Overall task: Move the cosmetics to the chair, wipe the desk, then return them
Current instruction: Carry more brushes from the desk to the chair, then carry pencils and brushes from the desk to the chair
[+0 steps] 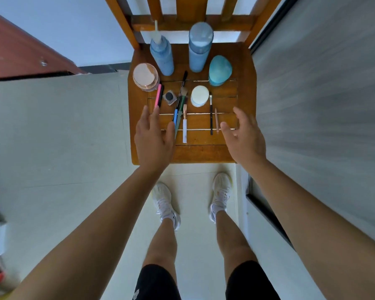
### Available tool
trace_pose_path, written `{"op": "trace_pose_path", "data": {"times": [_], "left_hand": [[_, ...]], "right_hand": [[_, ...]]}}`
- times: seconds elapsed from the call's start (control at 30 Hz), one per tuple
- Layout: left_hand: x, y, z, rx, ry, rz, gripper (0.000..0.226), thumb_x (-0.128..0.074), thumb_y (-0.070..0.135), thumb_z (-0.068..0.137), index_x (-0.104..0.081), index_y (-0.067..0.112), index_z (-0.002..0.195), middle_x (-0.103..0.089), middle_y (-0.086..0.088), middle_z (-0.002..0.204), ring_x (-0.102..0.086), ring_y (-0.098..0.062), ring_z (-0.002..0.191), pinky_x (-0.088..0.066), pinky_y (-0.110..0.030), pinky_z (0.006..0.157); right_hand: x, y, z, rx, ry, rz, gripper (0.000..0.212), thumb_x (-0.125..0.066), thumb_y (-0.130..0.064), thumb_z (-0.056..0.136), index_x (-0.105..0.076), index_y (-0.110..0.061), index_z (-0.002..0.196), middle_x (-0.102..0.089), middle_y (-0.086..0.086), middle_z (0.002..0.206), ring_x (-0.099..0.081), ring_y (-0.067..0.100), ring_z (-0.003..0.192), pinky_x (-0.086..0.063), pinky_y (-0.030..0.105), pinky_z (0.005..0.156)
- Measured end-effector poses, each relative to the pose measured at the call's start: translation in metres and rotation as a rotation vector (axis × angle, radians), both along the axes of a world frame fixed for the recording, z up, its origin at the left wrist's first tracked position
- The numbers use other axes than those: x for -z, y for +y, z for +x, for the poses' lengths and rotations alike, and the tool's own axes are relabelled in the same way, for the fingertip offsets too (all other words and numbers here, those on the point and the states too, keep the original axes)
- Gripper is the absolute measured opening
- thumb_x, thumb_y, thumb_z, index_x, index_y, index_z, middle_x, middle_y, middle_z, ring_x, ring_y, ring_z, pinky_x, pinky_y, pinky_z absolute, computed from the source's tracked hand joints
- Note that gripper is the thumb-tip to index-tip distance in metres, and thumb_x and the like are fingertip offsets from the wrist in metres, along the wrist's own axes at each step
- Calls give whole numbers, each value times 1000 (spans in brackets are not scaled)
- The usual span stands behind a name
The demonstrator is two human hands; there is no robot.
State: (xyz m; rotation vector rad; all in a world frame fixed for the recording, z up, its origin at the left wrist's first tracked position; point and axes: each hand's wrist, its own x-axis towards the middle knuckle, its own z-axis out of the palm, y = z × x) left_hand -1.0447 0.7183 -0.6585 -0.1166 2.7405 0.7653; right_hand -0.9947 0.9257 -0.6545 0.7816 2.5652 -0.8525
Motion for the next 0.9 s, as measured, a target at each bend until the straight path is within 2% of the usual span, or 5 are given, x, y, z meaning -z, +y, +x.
{"op": "trace_pose_path", "data": {"times": [0.1, 0.27, 0.4, 0.6, 0.9], "left_hand": [[-54, -6, -1, 84, 105, -42, 66, -31, 57, 99, -25, 24, 155, -17, -4, 164, -21, -26, 149, -23, -50, 118], [-195, -27, -20, 37, 333, -64, 61, -41, 46, 101, -29, 18, 154, -16, -11, 163, -17, -28, 150, -23, -58, 116], [-314, -82, -14, -40, 603, -177, 60, -38, 45, 104, -28, 13, 154, -16, -16, 162, -18, -33, 149, -24, -57, 115], [-458, -194, 57, -313, 763, -431, 62, -34, 49, 103, -25, 15, 155, -12, -16, 163, -13, -34, 150, -19, -53, 118], [-558, -387, 217, -682, 830, -661, 63, -33, 52, 102, -21, 21, 155, -8, -12, 164, -9, -31, 151, -17, -55, 116]], "right_hand": [[-56, -3, 4, -50, 105, 44, 64, -35, -57, 102, -22, -28, 157, -22, 3, 165, -33, 26, 147, -39, 47, 110], [-177, -13, -20, -148, 334, 153, 66, -30, -61, 103, -17, -28, 159, -10, 3, 168, -15, 24, 154, -29, 45, 121], [-277, -62, -60, -367, 620, 111, 69, -30, -65, 102, -15, -30, 160, -6, 3, 169, -13, 25, 154, -18, 39, 118], [-424, -190, -90, -713, 986, -129, 67, -41, -52, 104, -19, -23, 160, -6, 10, 168, -11, 27, 155, -19, 44, 122], [-534, -416, -9, -1051, 1304, -348, 68, -45, -53, 102, -25, -21, 158, -15, 12, 167, -20, 32, 152, -27, 47, 120]]}}
